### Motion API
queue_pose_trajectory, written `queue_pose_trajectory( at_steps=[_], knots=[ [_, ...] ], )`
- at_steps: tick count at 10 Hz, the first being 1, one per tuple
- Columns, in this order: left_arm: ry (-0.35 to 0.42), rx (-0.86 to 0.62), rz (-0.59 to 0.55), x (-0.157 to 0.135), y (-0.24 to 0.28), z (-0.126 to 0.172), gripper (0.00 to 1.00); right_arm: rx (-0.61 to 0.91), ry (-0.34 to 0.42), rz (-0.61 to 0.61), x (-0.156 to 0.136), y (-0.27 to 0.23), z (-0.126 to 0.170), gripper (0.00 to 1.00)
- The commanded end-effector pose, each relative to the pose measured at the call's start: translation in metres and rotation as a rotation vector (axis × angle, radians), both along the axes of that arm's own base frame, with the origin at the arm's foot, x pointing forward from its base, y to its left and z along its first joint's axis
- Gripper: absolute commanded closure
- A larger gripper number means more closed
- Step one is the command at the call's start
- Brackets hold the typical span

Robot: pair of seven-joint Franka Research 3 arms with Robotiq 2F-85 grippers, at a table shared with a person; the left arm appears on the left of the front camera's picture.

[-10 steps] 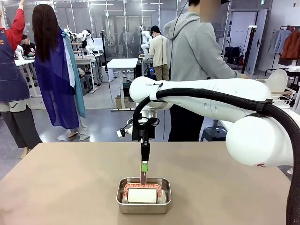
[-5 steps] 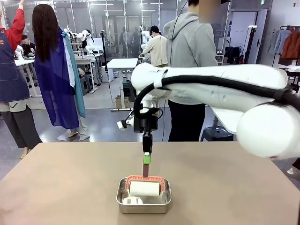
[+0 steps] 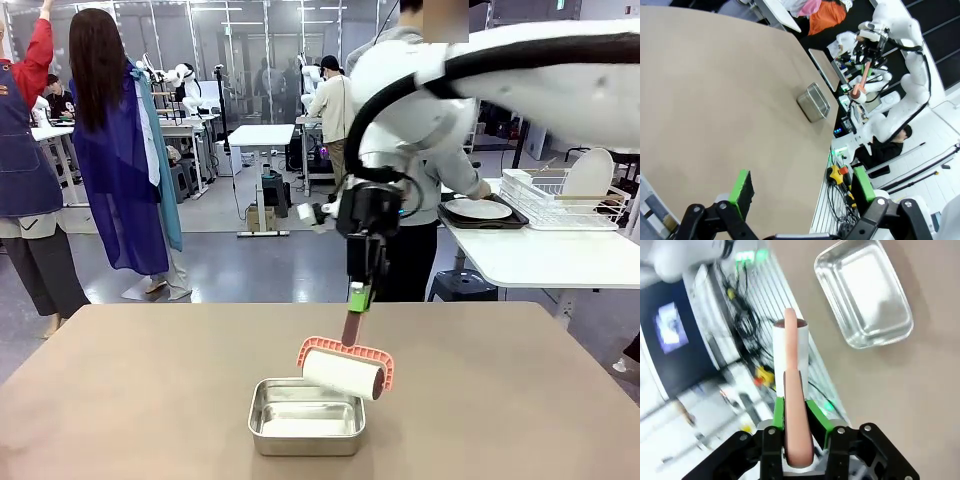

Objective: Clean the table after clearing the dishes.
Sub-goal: When the right (or left) Handle tray is removed, use the right hand (or left hand) to clean the right (or left) side of the table with the Lint Roller.

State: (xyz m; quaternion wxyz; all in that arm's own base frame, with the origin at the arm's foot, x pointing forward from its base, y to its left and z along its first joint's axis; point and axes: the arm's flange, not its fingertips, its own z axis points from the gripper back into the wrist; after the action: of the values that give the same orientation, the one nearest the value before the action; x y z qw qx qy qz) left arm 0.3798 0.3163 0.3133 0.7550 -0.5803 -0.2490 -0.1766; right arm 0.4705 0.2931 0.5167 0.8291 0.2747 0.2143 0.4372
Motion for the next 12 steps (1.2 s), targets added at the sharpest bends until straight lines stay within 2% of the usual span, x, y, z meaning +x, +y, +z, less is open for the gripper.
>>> queue_pose_trajectory(
  at_steps=[1, 3, 5, 7, 9, 10, 11, 12],
  knots=[
    [0.007, 0.003, 0.005, -0.005, -0.004, 0.004, 0.00, 0.052, 0.007, -0.268, -0.050, -0.036, -0.028, 0.79],
    [0.007, 0.003, 0.005, -0.005, -0.004, 0.004, 0.00, 0.130, 0.028, -0.531, -0.054, -0.096, -0.051, 0.79],
    [0.007, 0.003, 0.005, -0.005, -0.004, 0.004, 0.00, 0.189, -0.009, -0.700, -0.050, -0.143, -0.073, 0.79],
    [0.007, 0.003, 0.005, -0.005, -0.004, 0.004, 0.00, 0.271, -0.005, -0.807, -0.049, -0.195, -0.090, 0.79],
    [0.007, 0.003, 0.005, -0.005, -0.004, 0.004, 0.00, 0.287, -0.005, -0.834, -0.042, -0.234, -0.101, 0.79],
    [0.007, 0.003, 0.005, -0.005, -0.004, 0.004, 0.00, 0.288, -0.076, -0.767, -0.032, -0.240, -0.102, 0.79],
    [0.007, 0.003, 0.005, -0.005, -0.004, 0.004, 0.00, 0.254, 0.008, -0.841, -0.040, -0.232, -0.099, 0.79],
    [0.007, 0.003, 0.005, -0.005, -0.004, 0.004, 0.00, 0.254, 0.008, -0.841, -0.040, -0.232, -0.099, 0.79]
  ],
)
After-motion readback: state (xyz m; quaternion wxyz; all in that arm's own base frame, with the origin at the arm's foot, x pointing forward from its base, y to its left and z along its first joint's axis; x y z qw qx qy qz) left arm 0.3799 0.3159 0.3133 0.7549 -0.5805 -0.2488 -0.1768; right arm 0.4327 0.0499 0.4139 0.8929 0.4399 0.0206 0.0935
